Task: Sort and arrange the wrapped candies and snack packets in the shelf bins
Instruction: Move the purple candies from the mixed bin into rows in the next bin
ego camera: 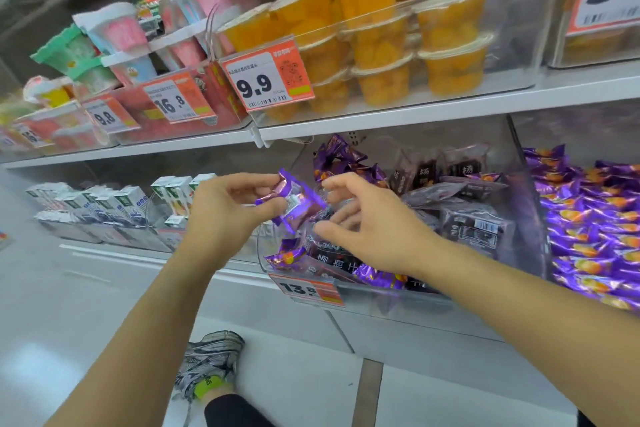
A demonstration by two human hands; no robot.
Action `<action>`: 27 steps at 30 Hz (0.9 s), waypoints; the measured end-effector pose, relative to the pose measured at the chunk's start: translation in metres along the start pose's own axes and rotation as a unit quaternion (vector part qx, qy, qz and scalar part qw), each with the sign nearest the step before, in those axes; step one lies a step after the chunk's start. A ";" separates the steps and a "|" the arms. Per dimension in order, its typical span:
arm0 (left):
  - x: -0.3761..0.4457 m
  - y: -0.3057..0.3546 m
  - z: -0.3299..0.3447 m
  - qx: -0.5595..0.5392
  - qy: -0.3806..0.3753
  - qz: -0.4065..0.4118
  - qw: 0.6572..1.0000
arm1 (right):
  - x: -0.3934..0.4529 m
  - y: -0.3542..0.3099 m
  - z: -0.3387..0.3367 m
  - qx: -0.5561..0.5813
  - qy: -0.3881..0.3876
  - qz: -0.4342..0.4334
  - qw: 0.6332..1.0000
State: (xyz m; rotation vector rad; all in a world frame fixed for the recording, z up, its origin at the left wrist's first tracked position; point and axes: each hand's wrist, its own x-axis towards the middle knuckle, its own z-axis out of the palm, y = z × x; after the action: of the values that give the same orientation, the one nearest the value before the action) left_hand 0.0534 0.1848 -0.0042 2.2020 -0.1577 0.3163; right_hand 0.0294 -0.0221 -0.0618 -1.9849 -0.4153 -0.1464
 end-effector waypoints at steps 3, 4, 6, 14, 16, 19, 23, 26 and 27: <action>-0.023 0.014 0.020 -0.172 -0.024 -0.022 0.985 | 0.000 -0.008 -0.002 0.122 0.012 0.025 0.992; -0.030 0.017 0.028 -0.189 -0.029 -0.021 0.981 | -0.002 -0.009 -0.005 0.156 0.016 0.028 0.987; -0.038 0.019 0.041 -0.222 -0.031 -0.029 0.974 | -0.008 -0.009 -0.013 0.178 0.031 0.050 0.982; -0.056 0.026 0.071 -0.265 -0.114 -0.059 0.956 | -0.047 -0.010 -0.068 0.108 0.018 0.084 0.990; -0.060 0.032 0.079 -0.297 -0.115 -0.071 0.945 | -0.058 -0.011 -0.087 0.096 0.046 0.096 0.990; -0.066 0.044 0.094 -0.317 -0.129 -0.064 0.937 | -0.072 -0.009 -0.111 0.055 0.082 0.098 0.990; -0.075 0.063 0.113 -0.308 -0.182 -0.009 0.934 | -0.088 -0.007 -0.125 0.067 0.080 0.091 0.990; -0.075 0.071 0.128 -0.318 -0.196 0.021 0.927 | -0.097 -0.006 -0.137 0.054 0.106 0.070 0.990; -0.075 0.072 0.133 -0.330 -0.199 0.016 0.923 | -0.100 -0.006 -0.141 0.044 0.121 0.067 0.989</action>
State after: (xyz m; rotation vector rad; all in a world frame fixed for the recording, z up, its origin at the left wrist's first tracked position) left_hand -0.0120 0.0354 -0.0477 1.5628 -0.4532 -0.1624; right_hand -0.0544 -0.1686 -0.0230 -1.8746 -0.1285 -0.2749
